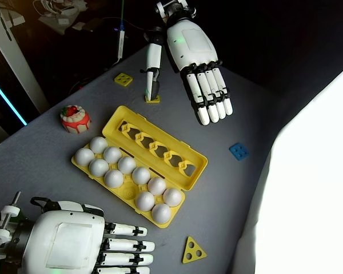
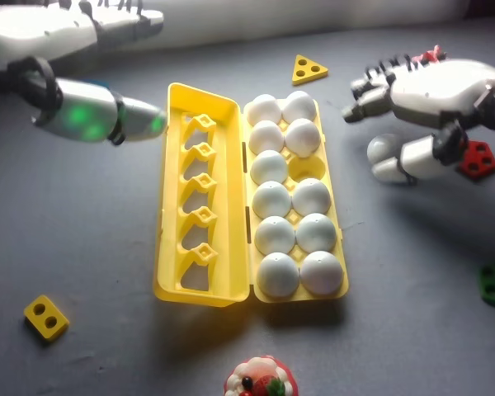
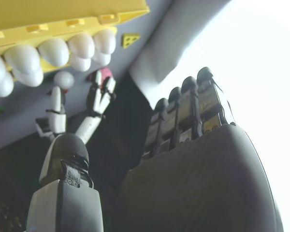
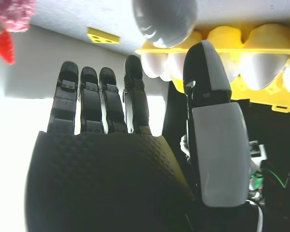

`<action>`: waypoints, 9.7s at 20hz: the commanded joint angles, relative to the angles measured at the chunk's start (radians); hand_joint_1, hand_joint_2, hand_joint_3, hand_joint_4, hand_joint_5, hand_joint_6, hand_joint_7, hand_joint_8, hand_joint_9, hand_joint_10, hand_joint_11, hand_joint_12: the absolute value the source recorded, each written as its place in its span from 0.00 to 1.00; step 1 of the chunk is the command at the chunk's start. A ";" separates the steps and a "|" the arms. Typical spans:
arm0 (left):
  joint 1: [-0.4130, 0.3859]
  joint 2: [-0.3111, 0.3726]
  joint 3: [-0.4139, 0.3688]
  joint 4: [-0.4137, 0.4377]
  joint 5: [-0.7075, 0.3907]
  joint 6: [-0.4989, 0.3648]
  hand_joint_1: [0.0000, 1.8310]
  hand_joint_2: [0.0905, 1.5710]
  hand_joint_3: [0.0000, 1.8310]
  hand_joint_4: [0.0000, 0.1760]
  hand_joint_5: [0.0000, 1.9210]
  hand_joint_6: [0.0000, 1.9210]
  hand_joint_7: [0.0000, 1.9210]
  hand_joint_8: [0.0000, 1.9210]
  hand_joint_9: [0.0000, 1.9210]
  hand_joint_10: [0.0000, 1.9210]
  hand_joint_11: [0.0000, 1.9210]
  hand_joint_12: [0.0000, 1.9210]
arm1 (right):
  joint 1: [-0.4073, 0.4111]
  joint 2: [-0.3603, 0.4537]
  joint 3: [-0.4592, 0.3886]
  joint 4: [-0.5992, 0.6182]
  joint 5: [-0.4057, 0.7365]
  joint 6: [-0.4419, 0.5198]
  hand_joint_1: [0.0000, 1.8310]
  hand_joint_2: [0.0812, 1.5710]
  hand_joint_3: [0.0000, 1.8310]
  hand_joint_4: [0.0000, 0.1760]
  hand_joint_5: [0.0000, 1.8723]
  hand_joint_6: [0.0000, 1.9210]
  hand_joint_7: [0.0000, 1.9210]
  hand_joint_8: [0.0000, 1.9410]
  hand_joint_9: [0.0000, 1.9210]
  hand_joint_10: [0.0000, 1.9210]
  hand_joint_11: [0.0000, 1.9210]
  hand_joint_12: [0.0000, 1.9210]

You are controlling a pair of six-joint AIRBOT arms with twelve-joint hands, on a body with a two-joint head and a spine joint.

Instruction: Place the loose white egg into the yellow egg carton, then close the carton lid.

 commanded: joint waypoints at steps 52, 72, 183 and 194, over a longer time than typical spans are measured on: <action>-0.012 -0.007 -0.010 0.005 -0.025 0.044 0.14 0.74 0.00 0.00 0.00 0.00 0.00 0.00 0.00 0.00 0.00 0.00 | -0.011 -0.019 0.033 0.131 0.090 0.000 0.51 0.73 0.00 0.00 0.23 0.05 0.02 0.00 0.00 0.00 0.00 0.00; -0.013 -0.007 -0.005 0.005 -0.024 0.044 0.20 0.72 0.00 0.02 0.00 0.00 0.00 0.00 0.00 0.00 0.00 0.00 | 0.049 0.002 -0.001 0.128 0.097 0.000 0.60 0.75 0.00 0.00 0.43 0.66 0.16 0.01 0.06 0.02 0.00 0.22; 0.215 -0.121 0.041 0.005 -0.081 -0.775 0.16 0.73 0.00 0.00 0.10 0.00 0.12 0.00 0.11 0.00 0.00 0.33 | 0.176 0.366 -0.306 -0.111 0.241 0.219 0.33 0.69 0.00 0.00 0.03 0.01 0.04 0.00 0.01 0.00 0.00 0.00; 0.140 -0.130 0.074 0.005 -0.036 -0.752 0.12 0.73 0.00 0.00 0.09 0.00 0.11 0.00 0.11 0.00 0.00 0.34 | 0.184 0.367 -0.315 -0.111 0.243 0.219 0.34 0.69 0.00 0.00 0.03 0.01 0.04 0.00 0.01 0.00 0.00 0.00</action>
